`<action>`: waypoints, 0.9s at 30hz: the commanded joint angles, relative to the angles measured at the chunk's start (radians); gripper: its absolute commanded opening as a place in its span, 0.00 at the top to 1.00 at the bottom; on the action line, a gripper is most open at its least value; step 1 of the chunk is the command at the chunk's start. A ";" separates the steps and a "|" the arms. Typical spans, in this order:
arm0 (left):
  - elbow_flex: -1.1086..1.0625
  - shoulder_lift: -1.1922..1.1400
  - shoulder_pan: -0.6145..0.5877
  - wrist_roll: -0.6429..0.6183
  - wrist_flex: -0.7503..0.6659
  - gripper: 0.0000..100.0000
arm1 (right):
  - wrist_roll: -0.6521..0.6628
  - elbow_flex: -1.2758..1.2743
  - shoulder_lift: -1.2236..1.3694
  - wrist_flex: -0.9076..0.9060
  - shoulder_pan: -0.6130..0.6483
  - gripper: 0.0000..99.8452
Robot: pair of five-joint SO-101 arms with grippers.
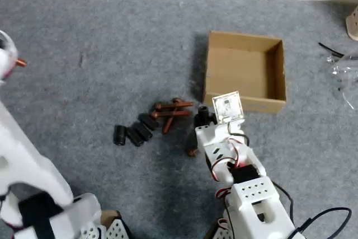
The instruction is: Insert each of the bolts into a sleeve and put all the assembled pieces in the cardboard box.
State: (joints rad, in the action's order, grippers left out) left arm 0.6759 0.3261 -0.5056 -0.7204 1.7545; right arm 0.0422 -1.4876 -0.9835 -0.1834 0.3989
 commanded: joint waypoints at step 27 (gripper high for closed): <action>-1.227 0.840 0.076 0.020 -0.201 1.00 | 0.009 0.007 -0.024 0.036 -0.015 0.99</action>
State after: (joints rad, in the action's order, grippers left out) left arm -0.4503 1.0810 -0.4457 -0.7081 1.6180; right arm 0.0422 -1.4876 -0.9835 -0.1834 0.3989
